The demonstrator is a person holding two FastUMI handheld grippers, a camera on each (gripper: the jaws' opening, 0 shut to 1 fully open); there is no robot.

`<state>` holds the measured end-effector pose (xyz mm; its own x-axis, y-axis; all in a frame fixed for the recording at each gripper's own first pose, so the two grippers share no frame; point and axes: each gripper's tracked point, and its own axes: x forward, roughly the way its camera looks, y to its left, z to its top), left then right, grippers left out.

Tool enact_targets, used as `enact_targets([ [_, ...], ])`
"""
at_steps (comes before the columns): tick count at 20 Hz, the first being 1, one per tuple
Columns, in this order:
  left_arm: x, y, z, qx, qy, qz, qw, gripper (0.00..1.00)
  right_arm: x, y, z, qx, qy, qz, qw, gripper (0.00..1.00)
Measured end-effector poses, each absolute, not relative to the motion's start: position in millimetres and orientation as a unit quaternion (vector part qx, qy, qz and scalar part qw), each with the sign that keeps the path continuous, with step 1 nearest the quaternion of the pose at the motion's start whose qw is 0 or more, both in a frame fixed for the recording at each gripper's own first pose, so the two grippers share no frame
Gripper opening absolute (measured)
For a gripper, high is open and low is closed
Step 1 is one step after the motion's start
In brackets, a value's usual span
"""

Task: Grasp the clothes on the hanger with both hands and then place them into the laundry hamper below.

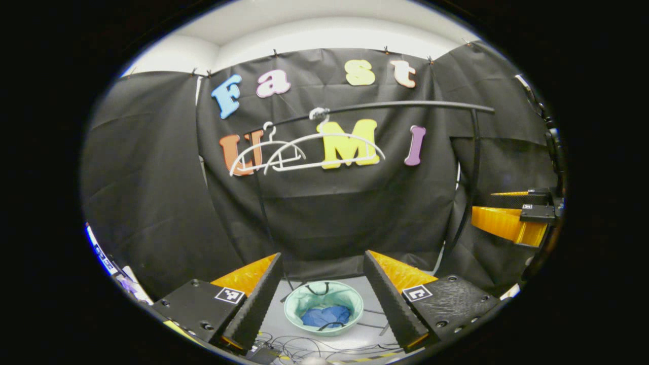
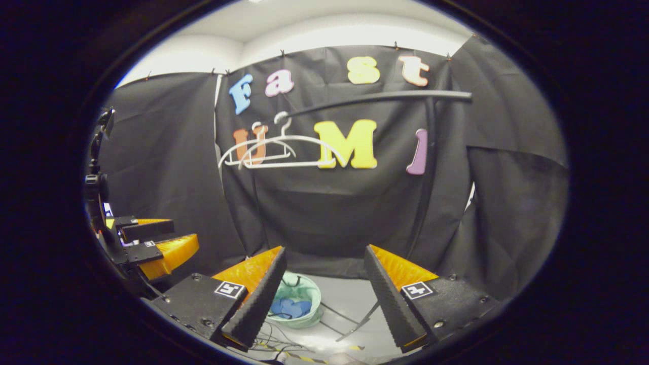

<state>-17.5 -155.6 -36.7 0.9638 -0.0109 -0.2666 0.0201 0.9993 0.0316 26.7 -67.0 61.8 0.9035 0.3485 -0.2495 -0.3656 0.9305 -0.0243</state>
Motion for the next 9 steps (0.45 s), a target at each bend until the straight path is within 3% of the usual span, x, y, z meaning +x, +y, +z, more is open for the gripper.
enact_targets([
  [4,-44.2,-153.5,21.3,0.03,0.087,-0.004,0.996,0.98,0.3,-81.9,89.5,-0.022,0.07,0.171,0.983,1.0],
  [9,-70.2,-109.1,50.2,0.023,0.041,0.018,0.999,0.98,-28.1,-97.3,105.5,-0.002,0.017,0.128,0.992,0.99],
])
